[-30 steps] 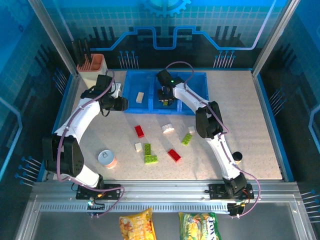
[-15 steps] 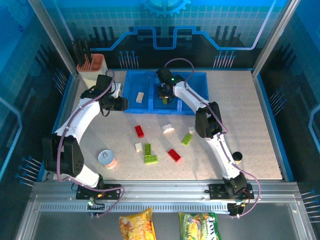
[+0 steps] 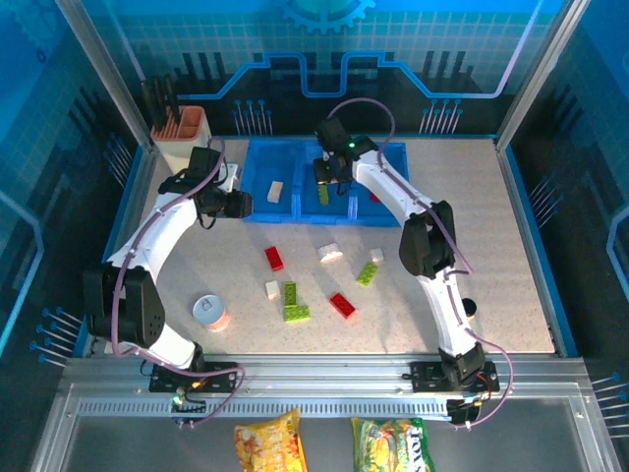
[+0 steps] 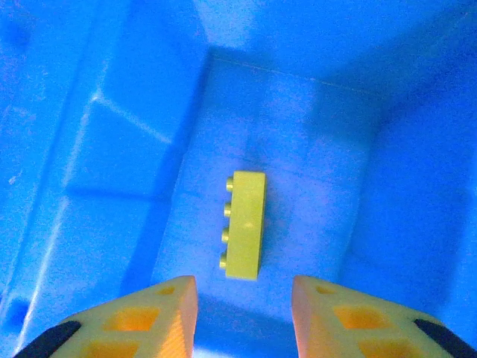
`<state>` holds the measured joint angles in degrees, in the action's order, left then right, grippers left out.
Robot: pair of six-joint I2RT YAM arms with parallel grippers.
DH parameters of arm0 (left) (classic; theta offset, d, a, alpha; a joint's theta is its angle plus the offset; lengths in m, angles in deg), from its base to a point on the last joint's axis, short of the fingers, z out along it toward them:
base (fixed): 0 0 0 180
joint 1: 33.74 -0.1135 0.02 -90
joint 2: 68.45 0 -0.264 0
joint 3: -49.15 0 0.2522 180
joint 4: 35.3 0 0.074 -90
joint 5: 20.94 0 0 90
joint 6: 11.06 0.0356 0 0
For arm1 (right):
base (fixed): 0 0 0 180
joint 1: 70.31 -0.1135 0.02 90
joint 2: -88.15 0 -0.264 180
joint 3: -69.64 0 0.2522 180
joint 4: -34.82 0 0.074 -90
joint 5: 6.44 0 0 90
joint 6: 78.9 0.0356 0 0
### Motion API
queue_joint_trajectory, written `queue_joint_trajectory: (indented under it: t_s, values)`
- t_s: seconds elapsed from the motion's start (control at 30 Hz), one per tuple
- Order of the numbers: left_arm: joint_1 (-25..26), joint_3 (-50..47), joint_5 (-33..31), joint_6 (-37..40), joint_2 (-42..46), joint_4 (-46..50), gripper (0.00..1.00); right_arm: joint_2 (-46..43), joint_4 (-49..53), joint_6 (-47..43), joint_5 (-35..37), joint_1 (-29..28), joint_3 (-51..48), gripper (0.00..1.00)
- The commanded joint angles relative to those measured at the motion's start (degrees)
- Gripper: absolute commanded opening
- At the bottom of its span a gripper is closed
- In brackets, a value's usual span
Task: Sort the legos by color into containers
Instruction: Pick up the lego from the bottom-center of the table.
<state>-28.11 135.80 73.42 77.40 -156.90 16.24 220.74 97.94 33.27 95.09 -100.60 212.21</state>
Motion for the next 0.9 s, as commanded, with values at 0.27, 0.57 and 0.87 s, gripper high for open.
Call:
queue_joint_trajectory:
  t_s: [0.27, 0.57, 0.87]
  values:
    - [0.0, 0.2, 2.3, -1.0, -0.2, 0.6, 0.49, -15.0, -1.1, 0.1, -1.9, -4.4, -19.6, 0.39]
    - [5.3, 2.9, -3.2, -3.6, -1.5, 5.4, 0.5, -24.5, -3.4, 2.1, -2.3, -7.0, -33.6, 0.39]
    - [10.7, 3.4, -3.9, -10.7, -2.0, 7.6, 0.5, -32.7, -4.1, 3.4, -0.2, -7.4, -47.4, 0.42]
